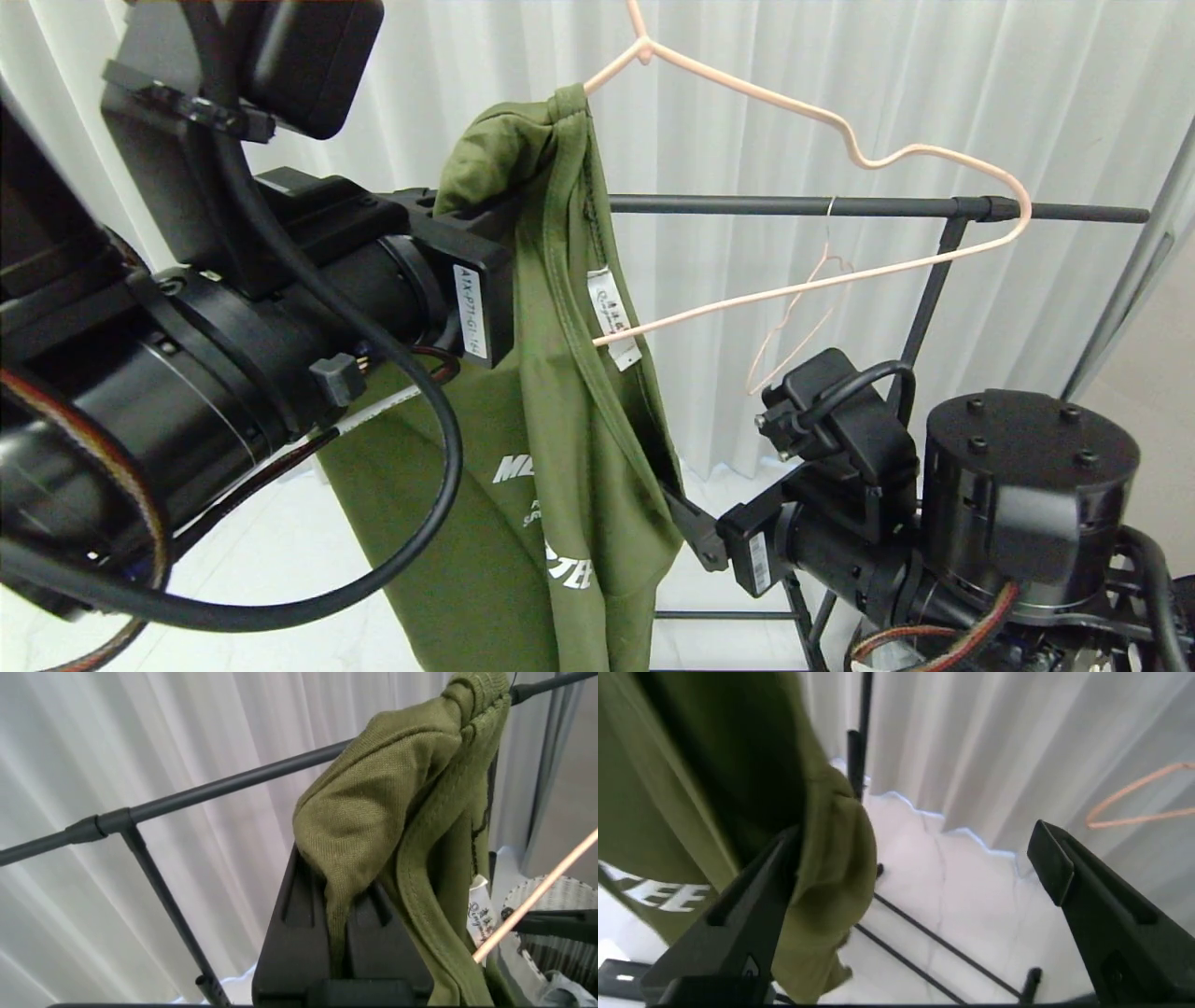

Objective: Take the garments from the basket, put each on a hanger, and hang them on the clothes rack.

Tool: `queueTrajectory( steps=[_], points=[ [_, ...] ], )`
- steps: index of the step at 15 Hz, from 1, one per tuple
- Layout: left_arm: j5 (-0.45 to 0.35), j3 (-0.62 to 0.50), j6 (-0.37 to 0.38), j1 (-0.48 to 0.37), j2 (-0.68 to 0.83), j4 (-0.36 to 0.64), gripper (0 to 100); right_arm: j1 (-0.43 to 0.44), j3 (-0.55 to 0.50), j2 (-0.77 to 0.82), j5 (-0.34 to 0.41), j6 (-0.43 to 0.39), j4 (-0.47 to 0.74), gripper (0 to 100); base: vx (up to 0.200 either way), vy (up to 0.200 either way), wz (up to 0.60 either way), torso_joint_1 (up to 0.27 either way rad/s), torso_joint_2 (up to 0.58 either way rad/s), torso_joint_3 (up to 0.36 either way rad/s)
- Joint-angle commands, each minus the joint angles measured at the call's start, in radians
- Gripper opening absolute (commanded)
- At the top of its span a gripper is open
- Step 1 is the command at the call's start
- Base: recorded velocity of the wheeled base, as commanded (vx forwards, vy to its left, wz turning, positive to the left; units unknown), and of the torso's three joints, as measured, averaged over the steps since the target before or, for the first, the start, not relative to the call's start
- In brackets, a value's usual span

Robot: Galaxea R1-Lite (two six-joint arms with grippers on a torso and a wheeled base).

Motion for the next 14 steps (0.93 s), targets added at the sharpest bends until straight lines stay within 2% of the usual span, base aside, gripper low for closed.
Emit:
queueTrajectory(
  steps=[1, 6, 9, 12, 14],
  points=[
    [0.0, 0.003, 0.001, 0.005, 0.002, 0.0, 0, -0.026, 0.073, -0.049, -0.013, 0.001, -0.001, 100, 0.0, 0.0, 0.0, 0.0, 0.0, 0.0],
    [0.002, 0.049, 0.032, 0.062, -0.001, 0.001, 0, -0.175, 0.231, -0.214, -0.012, -0.021, -0.001, 100, 0.0, 0.0, 0.0, 0.0, 0.0, 0.0],
    [0.002, 0.106, 0.087, 0.086, -0.006, 0.0, 0, -0.313, 0.248, -0.288, -0.004, -0.042, 0.004, 100, 0.0, 0.0, 0.0, 0.0, 0.0, 0.0],
    [0.002, 0.14, 0.118, 0.094, -0.005, 0.0, 0, -0.39, 0.239, -0.305, -0.004, -0.053, 0.004, 100, 0.0, 0.0, 0.0, 0.0, 0.0, 0.0],
    [0.002, 0.19, 0.154, 0.108, -0.018, 0.0, 0, -0.41, 0.237, -0.311, -0.004, -0.053, 0.004, 100, 0.0, 0.0, 0.0, 0.0, 0.0, 0.0]
  ],
)
